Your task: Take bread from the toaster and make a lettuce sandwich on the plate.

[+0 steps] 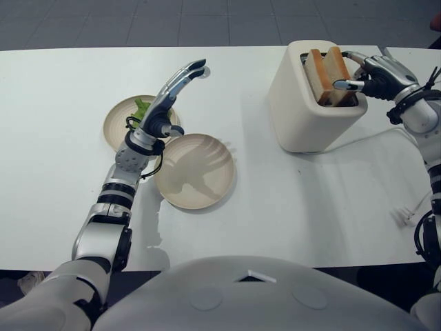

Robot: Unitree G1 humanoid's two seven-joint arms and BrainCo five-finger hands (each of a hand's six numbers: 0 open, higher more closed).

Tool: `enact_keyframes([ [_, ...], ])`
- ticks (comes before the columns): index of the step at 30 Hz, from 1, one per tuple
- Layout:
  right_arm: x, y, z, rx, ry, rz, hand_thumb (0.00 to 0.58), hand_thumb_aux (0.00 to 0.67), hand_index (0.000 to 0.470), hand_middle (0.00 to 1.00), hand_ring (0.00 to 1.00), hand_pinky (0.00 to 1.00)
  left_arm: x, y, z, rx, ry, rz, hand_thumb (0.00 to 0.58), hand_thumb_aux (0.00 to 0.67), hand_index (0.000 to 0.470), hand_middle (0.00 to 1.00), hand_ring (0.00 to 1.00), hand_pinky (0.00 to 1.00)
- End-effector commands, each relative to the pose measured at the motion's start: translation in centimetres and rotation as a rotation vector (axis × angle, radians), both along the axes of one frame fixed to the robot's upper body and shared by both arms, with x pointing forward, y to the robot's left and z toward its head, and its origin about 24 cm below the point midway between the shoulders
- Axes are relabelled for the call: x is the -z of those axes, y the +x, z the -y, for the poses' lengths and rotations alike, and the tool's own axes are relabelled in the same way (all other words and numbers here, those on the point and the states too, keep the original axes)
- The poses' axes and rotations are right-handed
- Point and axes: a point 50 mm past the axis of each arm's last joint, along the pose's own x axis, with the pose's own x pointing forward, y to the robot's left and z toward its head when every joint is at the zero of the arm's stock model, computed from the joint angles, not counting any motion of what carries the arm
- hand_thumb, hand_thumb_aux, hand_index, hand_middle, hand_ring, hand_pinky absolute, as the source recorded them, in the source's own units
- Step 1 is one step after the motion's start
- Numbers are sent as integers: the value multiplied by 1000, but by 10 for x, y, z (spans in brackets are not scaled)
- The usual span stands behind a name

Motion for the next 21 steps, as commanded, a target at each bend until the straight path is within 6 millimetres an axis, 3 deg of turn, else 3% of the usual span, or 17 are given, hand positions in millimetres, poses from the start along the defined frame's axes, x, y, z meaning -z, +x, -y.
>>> enact_keyframes([
  [1,19,0,-11,-36,-28,-81,0,0,0,753,753,753,-1,2,2,5,16,-1,0,0,0,0,0,0],
  [3,19,0,-10,-29,-34,-85,0,0,0,765,765,765,0,2,2,4,22,-3,0,0,0,0,0,0],
  [4,19,0,-9,-25,-35,-86,190,121,85,769,769,769,1,2,2,4,26,-4,0,0,0,0,0,0],
  [5,19,0,-8,-22,-36,-85,436,336,236,769,769,769,1,2,2,3,29,-5,0,0,0,0,0,0],
  [6,18,1,-8,-22,-33,-78,552,523,367,773,773,773,1,2,3,3,30,-5,0,0,0,0,0,0],
  [7,17,1,-8,-25,-27,-72,580,670,470,796,796,796,1,2,3,3,31,-5,0,0,0,0,0,0],
  [9,12,1,-9,-36,-9,-43,580,670,470,863,863,863,2,1,2,1,33,-5,0,0,0,0,0,0],
  [11,8,1,-10,-50,7,-20,580,670,470,1000,1000,1000,2,1,2,1,35,-5,0,0,0,0,0,0],
  [16,-10,3,-17,-90,45,89,580,670,470,1000,1000,1000,3,0,2,-1,38,-3,0,0,0,0,0,0],
  [21,-61,4,-21,-97,158,470,580,670,470,1000,1000,1000,2,0,-1,-13,35,6,0,0,0,0,0,0],
])
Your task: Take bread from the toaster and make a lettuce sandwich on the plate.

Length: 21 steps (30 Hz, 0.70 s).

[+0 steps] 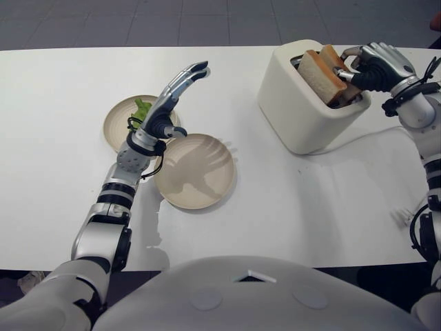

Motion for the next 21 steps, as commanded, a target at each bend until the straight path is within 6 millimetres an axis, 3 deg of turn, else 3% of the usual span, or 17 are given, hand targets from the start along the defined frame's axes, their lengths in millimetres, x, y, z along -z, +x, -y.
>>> enact_keyframes([
  [1,-46,-2,-5,-25,109,315,580,670,470,1000,1000,1000,-1,0,-2,-7,13,4,0,0,0,0,0,0],
  [4,-60,-8,-9,-69,166,442,580,670,470,1000,1000,1000,-2,0,-2,-2,1,14,0,0,0,0,0,0],
  [11,-74,-22,-22,-251,312,542,580,670,470,1000,1000,1000,-9,2,-13,-57,-5,44,0,0,0,0,0,0],
  [16,-66,-27,-51,-476,491,399,580,670,470,1000,1000,1000,-29,4,-59,-303,114,140,0,0,0,0,0,0],
  [21,-38,-27,-98,-696,595,130,580,670,470,1000,1000,1000,-37,0,-108,-583,305,176,0,0,0,0,0,0],
])
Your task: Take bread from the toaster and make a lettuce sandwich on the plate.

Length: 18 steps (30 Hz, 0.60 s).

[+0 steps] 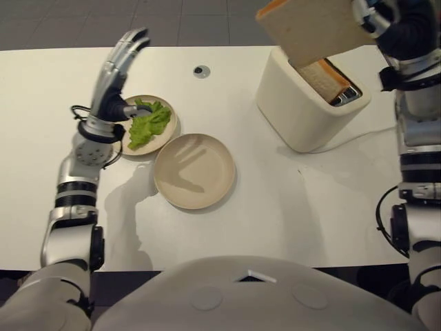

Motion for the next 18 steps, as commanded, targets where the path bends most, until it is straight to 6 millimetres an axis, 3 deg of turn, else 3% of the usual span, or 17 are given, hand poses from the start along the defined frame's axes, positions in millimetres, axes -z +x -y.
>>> enact_keyframes([
  [1,25,-2,-30,-183,-15,-161,580,670,470,1000,1000,1000,7,-1,-25,-181,153,-45,0,0,0,0,0,0],
  [5,82,-5,-79,-419,-109,-478,580,670,470,1000,1000,1000,49,8,-46,-378,459,-289,0,0,0,0,0,0],
  [9,135,-10,-112,-566,-271,-788,580,670,470,1000,1000,1000,80,12,-51,-435,588,-457,0,0,0,0,0,0],
  [13,160,0,-130,-539,-397,-897,580,670,470,1000,1000,1000,95,14,-44,-407,633,-516,0,0,0,0,0,0],
  [14,163,1,-135,-537,-413,-898,580,670,470,1000,1000,1000,97,15,-42,-392,641,-521,209,134,94,0,0,0],
  [15,165,2,-140,-537,-421,-897,580,670,470,1000,1000,1000,98,16,-40,-386,650,-513,434,334,234,0,0,0],
  [16,166,3,-144,-541,-424,-898,580,670,470,1000,1000,1000,97,17,-38,-380,655,-496,578,628,441,0,0,0],
  [17,167,4,-147,-538,-425,-896,580,670,470,1000,1000,1000,93,19,-36,-375,649,-453,580,670,470,0,0,0],
  [18,168,6,-149,-529,-427,-892,580,670,470,1000,1000,1000,88,21,-33,-368,636,-404,580,670,470,0,0,0],
])
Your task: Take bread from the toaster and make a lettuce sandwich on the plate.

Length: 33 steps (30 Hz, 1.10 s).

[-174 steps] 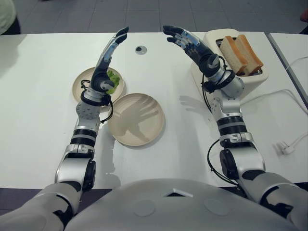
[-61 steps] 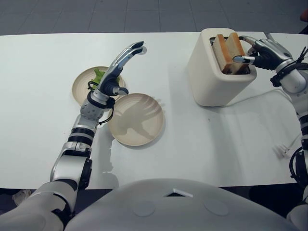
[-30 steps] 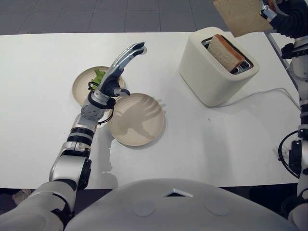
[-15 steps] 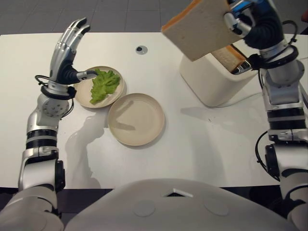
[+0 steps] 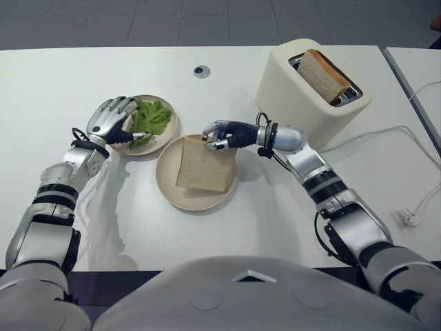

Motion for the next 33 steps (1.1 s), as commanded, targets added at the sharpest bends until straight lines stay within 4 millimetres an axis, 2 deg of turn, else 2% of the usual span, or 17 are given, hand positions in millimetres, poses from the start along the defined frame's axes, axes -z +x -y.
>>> enact_keyframes([
  [1,2,5,-11,2,-17,23,580,670,470,1000,1000,1000,-15,8,9,69,-6,130,580,670,470,0,0,0],
  [3,3,6,-11,10,-23,40,580,670,470,1000,1000,1000,-19,8,10,88,-8,172,580,670,470,0,0,0],
  [6,0,6,-8,12,-28,72,580,670,470,1000,1000,1000,-14,8,13,103,-4,153,580,670,470,0,0,0],
  [7,-2,6,-7,16,-30,92,563,554,389,992,992,992,-12,8,15,108,-5,147,580,670,470,0,0,0],
  [8,-5,6,-5,21,-26,116,458,363,254,922,922,922,-11,8,16,115,-15,150,580,670,470,0,0,0],
  [9,-9,6,-4,17,-19,139,0,0,0,678,678,678,-12,8,17,124,-30,158,580,670,470,0,0,0],
  [10,-12,5,-2,16,-17,165,0,0,0,529,529,529,-13,8,19,133,-46,168,580,670,470,0,0,0],
  [11,-15,5,0,21,-20,198,0,0,0,0,0,0,-14,8,19,141,-65,176,580,670,470,0,0,0],
  [14,-22,9,7,57,-27,269,0,0,0,0,0,0,-11,8,17,116,-73,153,580,670,470,0,0,0],
  [15,-24,9,9,67,-24,279,0,0,0,0,0,0,-8,9,14,89,-59,141,0,0,0,0,0,0],
  [19,-26,7,9,66,-9,289,0,0,0,0,0,0,-5,11,5,21,-9,148,0,0,0,0,0,0],
  [25,-26,3,8,56,1,283,0,0,0,0,0,0,12,8,2,-12,40,50,0,0,0,0,0,0],
  [26,-26,3,9,56,1,283,0,0,0,0,0,0,13,8,3,-4,37,45,474,384,269,0,0,0],
  [27,-26,3,9,57,1,283,0,0,0,0,0,0,13,8,5,6,37,45,523,460,323,0,0,0],
  [28,-26,3,9,57,2,283,0,0,0,0,0,0,12,8,5,15,37,51,580,670,470,0,0,0],
  [33,-28,2,10,61,7,287,0,0,0,0,0,0,5,10,8,54,25,119,580,670,470,0,0,0],
])
